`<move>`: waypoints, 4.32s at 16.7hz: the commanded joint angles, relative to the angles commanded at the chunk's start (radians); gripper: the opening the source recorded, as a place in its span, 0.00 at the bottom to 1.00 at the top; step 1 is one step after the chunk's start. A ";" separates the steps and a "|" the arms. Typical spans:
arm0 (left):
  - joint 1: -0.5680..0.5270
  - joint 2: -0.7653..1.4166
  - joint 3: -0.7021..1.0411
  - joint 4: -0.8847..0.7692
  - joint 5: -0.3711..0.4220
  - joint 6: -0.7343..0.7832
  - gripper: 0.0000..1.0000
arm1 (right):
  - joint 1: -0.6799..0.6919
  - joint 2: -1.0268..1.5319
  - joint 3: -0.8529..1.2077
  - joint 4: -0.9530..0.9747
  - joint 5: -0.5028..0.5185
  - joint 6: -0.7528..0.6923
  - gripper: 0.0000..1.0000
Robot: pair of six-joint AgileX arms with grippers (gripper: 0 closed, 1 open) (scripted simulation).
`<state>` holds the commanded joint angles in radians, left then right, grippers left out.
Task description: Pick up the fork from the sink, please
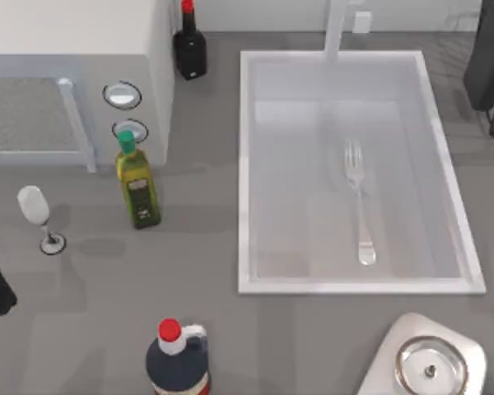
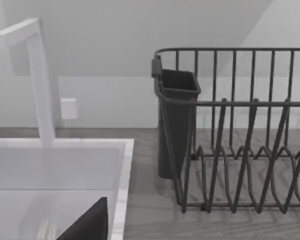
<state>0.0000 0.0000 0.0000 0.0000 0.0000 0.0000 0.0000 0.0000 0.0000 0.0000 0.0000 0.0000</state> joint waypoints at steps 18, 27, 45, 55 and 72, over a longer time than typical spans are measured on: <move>0.000 0.000 0.000 0.000 0.000 0.000 1.00 | 0.000 0.000 0.000 0.000 0.000 0.000 1.00; 0.000 0.000 0.000 0.000 0.000 0.000 1.00 | 0.006 0.056 0.054 -0.029 0.000 0.006 1.00; 0.000 0.000 0.000 0.000 0.000 0.000 1.00 | 0.198 1.636 1.584 -0.904 0.006 0.210 1.00; 0.000 0.000 0.000 0.000 0.000 0.000 1.00 | 0.305 2.503 2.425 -1.390 0.009 0.327 1.00; 0.000 0.000 0.000 0.000 0.000 0.000 1.00 | 0.317 2.714 2.446 -1.299 0.006 0.350 1.00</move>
<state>0.0000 0.0000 0.0000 0.0000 0.0000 0.0000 0.3173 2.7140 2.4458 -1.2994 0.0059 0.3504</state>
